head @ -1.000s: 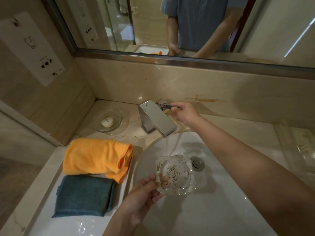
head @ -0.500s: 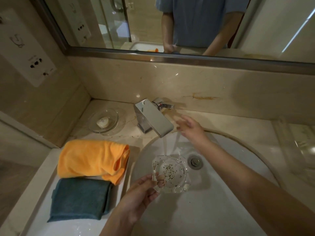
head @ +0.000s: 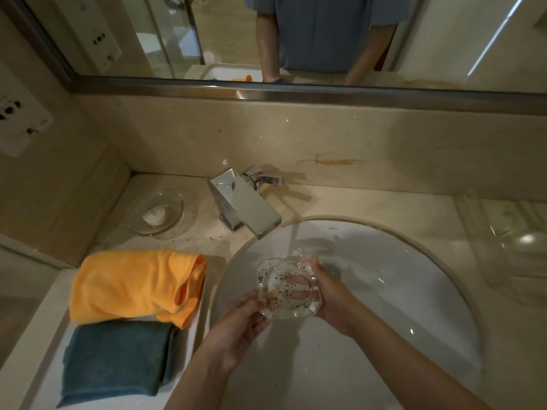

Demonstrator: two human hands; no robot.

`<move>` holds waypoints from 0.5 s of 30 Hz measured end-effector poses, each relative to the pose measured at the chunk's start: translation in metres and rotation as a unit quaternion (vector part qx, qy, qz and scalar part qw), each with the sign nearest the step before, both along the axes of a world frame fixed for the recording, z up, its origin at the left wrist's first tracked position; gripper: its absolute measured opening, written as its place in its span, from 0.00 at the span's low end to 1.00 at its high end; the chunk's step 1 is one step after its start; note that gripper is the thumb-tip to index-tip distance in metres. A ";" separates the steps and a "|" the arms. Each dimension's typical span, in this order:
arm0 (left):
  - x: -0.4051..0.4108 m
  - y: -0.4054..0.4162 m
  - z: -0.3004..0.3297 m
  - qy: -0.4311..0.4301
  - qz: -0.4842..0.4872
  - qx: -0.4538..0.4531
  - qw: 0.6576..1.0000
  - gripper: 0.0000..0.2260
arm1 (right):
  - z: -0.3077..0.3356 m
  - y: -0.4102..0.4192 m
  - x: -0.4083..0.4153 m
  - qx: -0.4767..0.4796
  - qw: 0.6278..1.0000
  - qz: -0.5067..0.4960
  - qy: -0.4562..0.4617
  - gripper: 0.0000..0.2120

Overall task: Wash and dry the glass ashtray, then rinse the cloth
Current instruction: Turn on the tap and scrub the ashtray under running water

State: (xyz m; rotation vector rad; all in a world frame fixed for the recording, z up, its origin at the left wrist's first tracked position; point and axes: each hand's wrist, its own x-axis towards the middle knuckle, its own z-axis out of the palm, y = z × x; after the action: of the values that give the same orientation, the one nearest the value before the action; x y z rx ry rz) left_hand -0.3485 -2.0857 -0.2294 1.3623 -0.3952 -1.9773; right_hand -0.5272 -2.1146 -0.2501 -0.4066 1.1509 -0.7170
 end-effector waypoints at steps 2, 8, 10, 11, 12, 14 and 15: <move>-0.001 -0.002 0.002 0.002 -0.004 -0.007 1.000 0.10 | 0.000 -0.001 0.003 -0.011 1.000 -0.018 -0.014 0.19; -0.010 -0.001 0.007 -0.006 -0.025 -0.028 0.999 0.09 | -0.001 0.005 -0.002 -0.036 0.998 -0.058 0.013 0.16; -0.015 0.000 0.007 -0.010 -0.041 -0.033 0.999 0.09 | 0.000 0.009 -0.007 -0.037 0.996 -0.080 0.024 0.15; -0.018 -0.002 0.007 -0.017 -0.050 -0.034 0.998 0.09 | 0.001 0.010 -0.010 -0.042 0.995 -0.090 0.029 0.14; -0.021 -0.003 0.007 -0.024 -0.060 -0.036 0.997 0.09 | 0.002 0.010 -0.012 -0.050 0.993 -0.099 0.035 0.13; -0.026 -0.009 0.008 -0.037 -0.076 -0.039 0.996 0.07 | 0.005 0.010 -0.014 -0.058 0.990 -0.116 0.051 0.13; -0.028 -0.013 0.009 -0.047 -0.082 -0.041 0.995 0.06 | 0.006 0.008 -0.013 -0.059 0.989 -0.123 0.057 0.14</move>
State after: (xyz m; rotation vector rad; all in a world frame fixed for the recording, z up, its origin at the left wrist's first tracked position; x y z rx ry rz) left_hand -0.3769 -2.0984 -0.2202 1.4132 -0.6451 -2.0089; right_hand -0.5403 -2.1064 -0.2438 -0.4145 1.2844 -0.9907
